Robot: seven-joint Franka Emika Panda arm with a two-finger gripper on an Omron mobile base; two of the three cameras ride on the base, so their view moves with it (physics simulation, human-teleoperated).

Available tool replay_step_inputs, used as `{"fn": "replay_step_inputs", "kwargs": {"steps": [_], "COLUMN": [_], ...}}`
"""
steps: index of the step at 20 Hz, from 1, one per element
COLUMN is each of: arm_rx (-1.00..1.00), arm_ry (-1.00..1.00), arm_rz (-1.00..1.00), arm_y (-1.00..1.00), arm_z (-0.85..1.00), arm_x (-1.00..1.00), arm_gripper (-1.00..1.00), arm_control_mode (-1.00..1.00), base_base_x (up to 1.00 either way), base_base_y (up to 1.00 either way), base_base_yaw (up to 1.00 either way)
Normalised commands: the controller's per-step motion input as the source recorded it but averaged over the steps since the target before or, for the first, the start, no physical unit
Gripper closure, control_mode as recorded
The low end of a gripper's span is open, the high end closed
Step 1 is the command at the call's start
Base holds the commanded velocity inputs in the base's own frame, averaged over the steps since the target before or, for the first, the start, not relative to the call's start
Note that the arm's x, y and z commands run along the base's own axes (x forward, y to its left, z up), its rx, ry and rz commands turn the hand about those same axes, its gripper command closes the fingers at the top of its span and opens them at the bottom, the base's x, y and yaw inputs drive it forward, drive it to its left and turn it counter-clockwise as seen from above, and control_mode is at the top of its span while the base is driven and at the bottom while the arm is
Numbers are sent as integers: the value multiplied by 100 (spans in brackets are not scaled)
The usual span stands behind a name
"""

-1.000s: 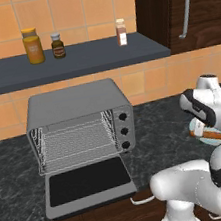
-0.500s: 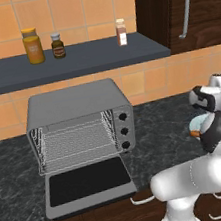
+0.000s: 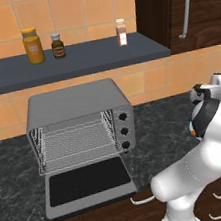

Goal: Pick up the kebab skewer and baguette bread, and place them inside the toaster oven. Close the toaster oven door and start by setting the timer.

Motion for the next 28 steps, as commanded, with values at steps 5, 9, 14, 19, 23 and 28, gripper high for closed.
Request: {"fn": "replay_step_inputs", "kwargs": {"steps": [5, 9, 14, 19, 23, 28], "arm_rx": [-5, 0, 0, 0, 0, 0], "arm_ry": [-3, -1, 0, 0, 0, 0], "arm_rz": [0, 2, 0, 0, 0, 0], "arm_y": [-23, -21, 0, 0, 0, 0], "arm_z": [-41, -18, -13, -24, -13, 0], "arm_x": [1, 8, 0, 0, 0, 0], "arm_gripper": [-100, -100, -100, -100, -100, -100], "arm_control_mode": [-100, -100, -100, -100, -100, -100], "base_base_x": [0, 0, 0, 0, 0, 0], "base_base_y": [0, 0, 0, 0, 0, 0], "base_base_yaw": [0, 0, 0, 0, 0, 0]}}
